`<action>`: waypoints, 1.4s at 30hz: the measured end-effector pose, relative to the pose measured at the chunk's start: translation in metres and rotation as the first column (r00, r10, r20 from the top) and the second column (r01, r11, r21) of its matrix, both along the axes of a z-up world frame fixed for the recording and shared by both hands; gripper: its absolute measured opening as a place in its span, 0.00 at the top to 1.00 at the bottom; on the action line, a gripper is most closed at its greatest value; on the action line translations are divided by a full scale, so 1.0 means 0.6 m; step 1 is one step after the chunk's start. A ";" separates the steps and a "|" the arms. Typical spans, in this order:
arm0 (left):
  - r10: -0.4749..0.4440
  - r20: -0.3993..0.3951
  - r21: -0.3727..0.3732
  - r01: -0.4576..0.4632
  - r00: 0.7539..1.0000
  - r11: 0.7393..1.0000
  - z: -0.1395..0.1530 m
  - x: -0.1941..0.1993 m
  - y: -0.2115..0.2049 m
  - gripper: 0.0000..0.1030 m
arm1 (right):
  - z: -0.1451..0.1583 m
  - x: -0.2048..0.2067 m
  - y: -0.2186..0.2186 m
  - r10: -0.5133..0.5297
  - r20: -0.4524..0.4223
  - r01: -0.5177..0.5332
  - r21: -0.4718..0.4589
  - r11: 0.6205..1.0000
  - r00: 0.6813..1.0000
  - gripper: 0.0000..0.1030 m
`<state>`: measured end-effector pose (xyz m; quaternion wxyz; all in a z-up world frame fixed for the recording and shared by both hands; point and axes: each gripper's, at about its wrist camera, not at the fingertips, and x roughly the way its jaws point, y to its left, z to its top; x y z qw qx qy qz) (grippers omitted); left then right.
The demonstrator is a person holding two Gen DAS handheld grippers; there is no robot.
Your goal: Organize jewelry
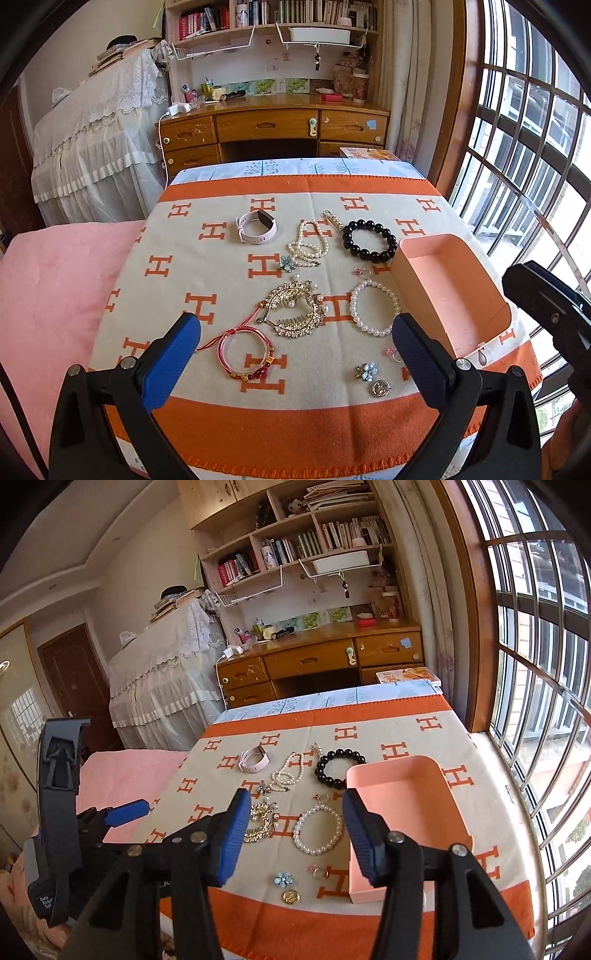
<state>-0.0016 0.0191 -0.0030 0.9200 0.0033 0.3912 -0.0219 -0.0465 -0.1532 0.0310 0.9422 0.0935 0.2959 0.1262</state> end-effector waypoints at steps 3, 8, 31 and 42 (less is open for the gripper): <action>0.004 0.000 0.001 -0.004 1.000 1.000 0.000 0.000 -0.001 0.01 | -0.009 -0.002 0.001 0.003 -0.015 -0.003 0.002 1.000 1.000 0.49; 0.014 0.006 -0.008 -0.014 1.000 1.000 0.003 -0.006 -0.001 0.01 | -0.014 -0.008 0.011 0.026 -0.016 -0.026 -0.012 1.000 1.000 0.49; 0.148 -0.034 0.019 -0.148 0.988 0.989 -0.019 0.050 0.108 0.01 | -0.073 0.042 0.043 0.074 -0.188 -0.079 -0.019 0.997 0.979 0.49; 0.125 -0.126 -0.005 -0.126 0.984 0.992 -0.035 0.200 0.206 0.01 | -0.075 0.222 0.030 0.076 -0.328 -0.094 -0.039 0.995 0.942 0.50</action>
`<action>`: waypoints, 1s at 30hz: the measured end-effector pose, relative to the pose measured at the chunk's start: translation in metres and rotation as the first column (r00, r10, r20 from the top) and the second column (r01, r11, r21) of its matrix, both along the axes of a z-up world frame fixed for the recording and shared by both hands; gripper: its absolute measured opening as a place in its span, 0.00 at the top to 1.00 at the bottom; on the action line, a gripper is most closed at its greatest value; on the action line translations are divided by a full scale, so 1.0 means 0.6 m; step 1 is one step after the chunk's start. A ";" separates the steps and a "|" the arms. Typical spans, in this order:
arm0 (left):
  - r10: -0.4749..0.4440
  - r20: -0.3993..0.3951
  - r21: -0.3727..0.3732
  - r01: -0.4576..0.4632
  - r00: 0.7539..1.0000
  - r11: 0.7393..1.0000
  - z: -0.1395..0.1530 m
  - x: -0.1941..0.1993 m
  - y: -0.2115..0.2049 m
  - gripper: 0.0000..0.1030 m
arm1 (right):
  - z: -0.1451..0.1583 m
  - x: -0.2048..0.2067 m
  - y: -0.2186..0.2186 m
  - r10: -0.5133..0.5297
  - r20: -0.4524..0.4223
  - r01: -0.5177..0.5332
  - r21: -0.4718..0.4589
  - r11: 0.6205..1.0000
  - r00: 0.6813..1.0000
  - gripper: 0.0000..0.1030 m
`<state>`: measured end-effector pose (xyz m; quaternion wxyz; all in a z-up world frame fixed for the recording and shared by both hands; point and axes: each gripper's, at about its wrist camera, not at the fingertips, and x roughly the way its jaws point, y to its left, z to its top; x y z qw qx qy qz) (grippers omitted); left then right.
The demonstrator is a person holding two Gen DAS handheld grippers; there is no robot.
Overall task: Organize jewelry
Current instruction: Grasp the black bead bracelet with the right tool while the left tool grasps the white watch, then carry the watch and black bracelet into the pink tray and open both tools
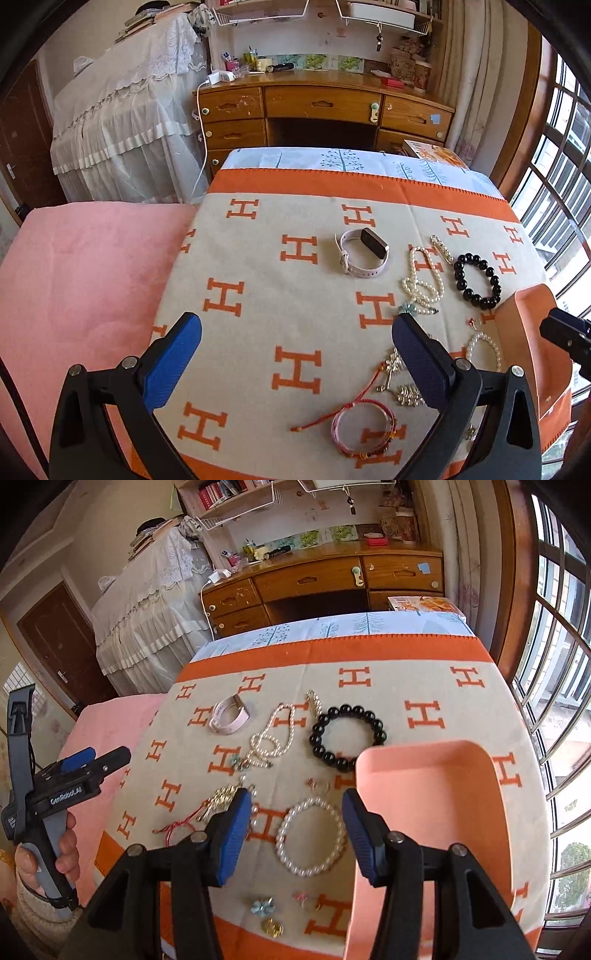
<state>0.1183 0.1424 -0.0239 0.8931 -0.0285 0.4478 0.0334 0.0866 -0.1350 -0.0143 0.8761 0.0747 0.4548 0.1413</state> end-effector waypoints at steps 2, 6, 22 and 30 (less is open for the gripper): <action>-0.014 -0.025 -0.044 0.013 1.000 0.999 -0.010 0.040 0.009 0.01 | 0.002 0.047 -0.005 -0.004 -0.012 0.004 -0.009 1.000 1.000 0.50; -0.027 -0.119 -0.098 0.015 0.992 0.995 -0.042 0.128 0.014 0.11 | -0.019 0.149 -0.013 -0.021 -0.087 0.016 -0.056 0.998 0.996 0.58; -0.019 -0.339 -0.169 -0.041 0.940 0.985 -0.173 0.267 -0.017 0.41 | -0.131 0.236 0.003 -0.044 -0.251 -0.028 -0.277 0.961 0.967 0.87; -0.011 -0.343 -0.089 -0.021 0.939 0.996 -0.165 0.274 -0.044 0.93 | -0.116 0.223 -0.018 -0.048 -0.216 0.010 -0.174 0.985 0.975 0.87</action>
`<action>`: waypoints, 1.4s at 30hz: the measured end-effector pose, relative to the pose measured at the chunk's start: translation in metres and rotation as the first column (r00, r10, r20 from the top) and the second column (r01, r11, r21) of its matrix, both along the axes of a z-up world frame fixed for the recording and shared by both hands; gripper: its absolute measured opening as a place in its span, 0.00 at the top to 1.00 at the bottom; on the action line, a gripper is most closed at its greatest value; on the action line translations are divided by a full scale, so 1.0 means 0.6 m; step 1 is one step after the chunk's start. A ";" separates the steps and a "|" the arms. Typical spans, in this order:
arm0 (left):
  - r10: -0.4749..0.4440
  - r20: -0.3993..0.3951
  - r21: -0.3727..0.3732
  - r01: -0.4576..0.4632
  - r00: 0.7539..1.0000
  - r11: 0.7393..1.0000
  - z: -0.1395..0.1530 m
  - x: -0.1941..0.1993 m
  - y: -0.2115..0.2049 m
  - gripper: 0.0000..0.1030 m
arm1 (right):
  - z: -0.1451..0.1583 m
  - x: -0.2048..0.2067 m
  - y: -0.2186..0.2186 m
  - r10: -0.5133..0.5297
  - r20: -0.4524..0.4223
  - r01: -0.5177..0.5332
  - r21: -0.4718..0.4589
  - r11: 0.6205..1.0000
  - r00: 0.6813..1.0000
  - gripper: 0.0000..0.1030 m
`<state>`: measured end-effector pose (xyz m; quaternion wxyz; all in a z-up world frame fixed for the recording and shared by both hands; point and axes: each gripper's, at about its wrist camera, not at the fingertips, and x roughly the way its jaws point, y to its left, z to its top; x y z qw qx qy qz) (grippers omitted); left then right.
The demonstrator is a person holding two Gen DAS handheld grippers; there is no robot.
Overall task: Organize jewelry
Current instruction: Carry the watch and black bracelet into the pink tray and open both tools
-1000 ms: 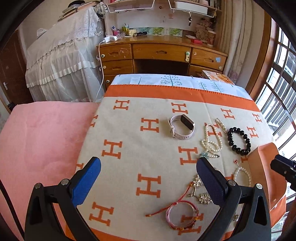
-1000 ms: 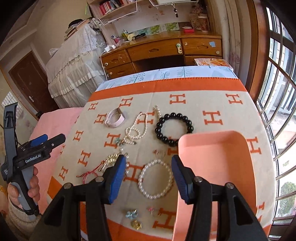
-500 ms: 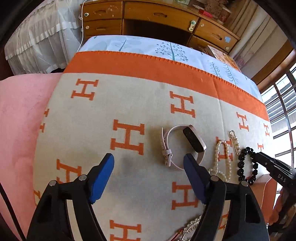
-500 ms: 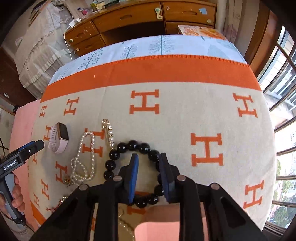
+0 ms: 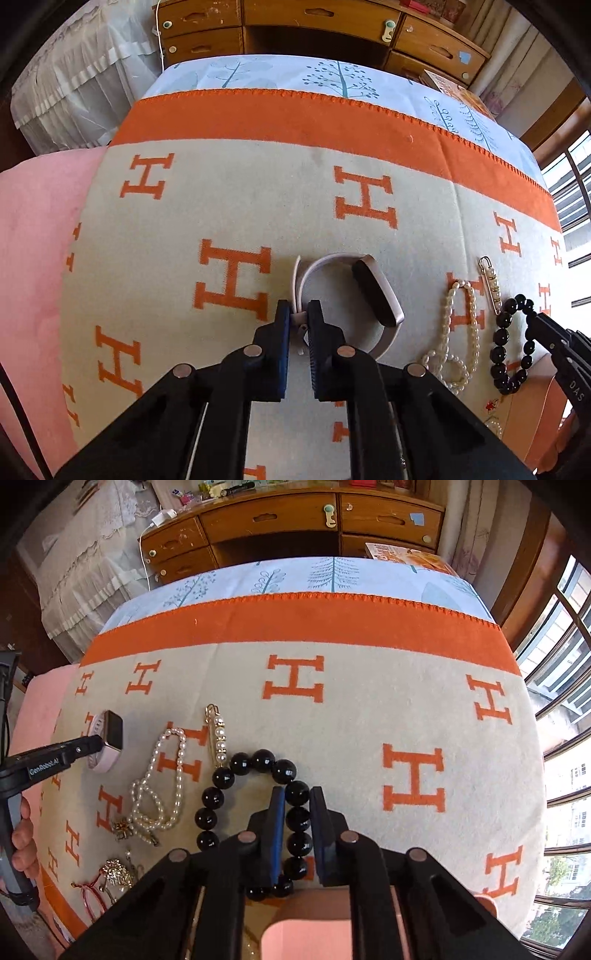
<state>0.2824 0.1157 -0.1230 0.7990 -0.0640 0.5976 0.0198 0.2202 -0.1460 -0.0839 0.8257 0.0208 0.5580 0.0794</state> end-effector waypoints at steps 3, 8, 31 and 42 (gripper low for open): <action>0.006 0.043 0.014 -0.006 0.999 1.000 0.023 -0.010 -0.006 0.94 | 0.030 -0.013 -0.010 -0.014 0.057 0.010 0.074 0.997 0.998 0.87; -0.037 0.155 0.014 0.035 0.987 0.999 0.100 -0.047 -0.034 0.94 | 0.100 -0.052 -0.023 -0.028 0.185 -0.007 0.188 0.982 0.982 0.88; -0.488 0.295 0.023 0.505 0.822 0.863 0.193 -0.231 -0.397 0.93 | 0.112 -0.305 -0.139 -0.038 0.252 0.002 0.141 0.990 0.967 0.99; -0.535 0.233 0.076 0.533 0.812 0.842 0.114 -0.221 -0.461 0.71 | 0.070 -0.327 -0.193 -0.121 0.229 0.071 0.215 0.974 0.966 0.99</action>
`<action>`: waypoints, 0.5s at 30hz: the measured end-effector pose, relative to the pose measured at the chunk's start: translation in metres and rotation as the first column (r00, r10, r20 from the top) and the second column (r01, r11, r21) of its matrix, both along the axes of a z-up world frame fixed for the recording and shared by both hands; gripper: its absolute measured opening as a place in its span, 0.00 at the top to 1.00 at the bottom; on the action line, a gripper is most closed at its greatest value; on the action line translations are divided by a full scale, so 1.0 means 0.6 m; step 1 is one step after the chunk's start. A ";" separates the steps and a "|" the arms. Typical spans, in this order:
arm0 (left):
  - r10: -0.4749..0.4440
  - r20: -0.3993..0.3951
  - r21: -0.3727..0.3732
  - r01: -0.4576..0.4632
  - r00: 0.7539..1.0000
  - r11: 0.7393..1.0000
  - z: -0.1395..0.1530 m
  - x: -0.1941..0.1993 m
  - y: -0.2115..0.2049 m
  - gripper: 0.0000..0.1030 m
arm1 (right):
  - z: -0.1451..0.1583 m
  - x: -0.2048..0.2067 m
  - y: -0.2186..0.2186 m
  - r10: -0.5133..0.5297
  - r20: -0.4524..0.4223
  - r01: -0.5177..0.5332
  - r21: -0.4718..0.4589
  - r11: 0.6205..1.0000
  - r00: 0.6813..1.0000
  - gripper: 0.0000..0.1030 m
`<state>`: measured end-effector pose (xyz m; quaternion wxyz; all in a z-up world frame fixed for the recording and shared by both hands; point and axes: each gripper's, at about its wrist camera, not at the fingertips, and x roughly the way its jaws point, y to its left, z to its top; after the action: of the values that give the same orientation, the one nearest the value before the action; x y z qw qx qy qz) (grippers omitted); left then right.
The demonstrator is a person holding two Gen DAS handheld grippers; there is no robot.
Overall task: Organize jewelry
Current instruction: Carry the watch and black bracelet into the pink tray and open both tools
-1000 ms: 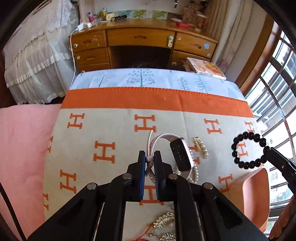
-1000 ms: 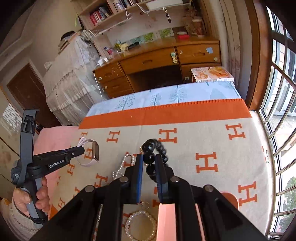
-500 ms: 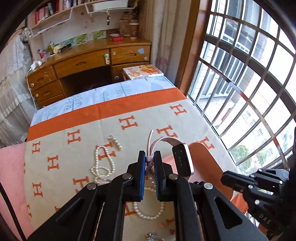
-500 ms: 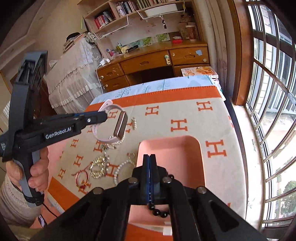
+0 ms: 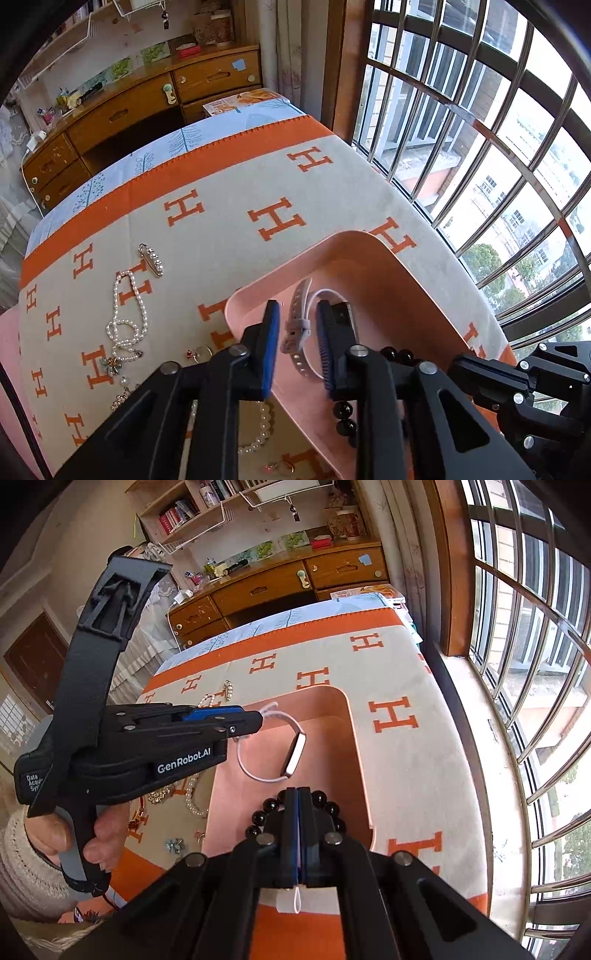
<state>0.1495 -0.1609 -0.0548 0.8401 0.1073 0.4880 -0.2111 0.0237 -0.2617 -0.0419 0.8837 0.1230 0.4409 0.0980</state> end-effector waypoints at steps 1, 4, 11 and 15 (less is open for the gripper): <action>0.003 0.012 0.001 -0.003 1.000 1.000 0.003 0.001 0.002 0.54 | -0.003 0.001 -0.002 -0.002 -0.002 0.002 0.007 1.000 1.000 0.99; 0.032 0.061 -0.021 -0.031 0.998 0.999 0.019 -0.001 0.015 0.40 | -0.011 0.004 -0.001 0.003 -0.005 -0.003 0.006 1.000 1.000 0.99; 0.084 0.090 -0.068 -0.078 0.992 0.995 0.058 -0.001 0.067 0.40 | -0.015 0.006 0.020 0.051 0.004 -0.051 0.005 0.999 0.999 0.99; 0.138 0.122 -0.068 -0.131 0.983 0.989 0.083 -0.012 0.113 0.38 | -0.009 0.004 0.039 0.086 0.016 -0.086 0.019 0.996 0.996 0.99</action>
<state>0.1422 -0.0928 -0.0051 0.8844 0.0621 0.4335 -0.1612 0.0264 -0.2382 -0.0473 0.8807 0.1118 0.4381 0.1413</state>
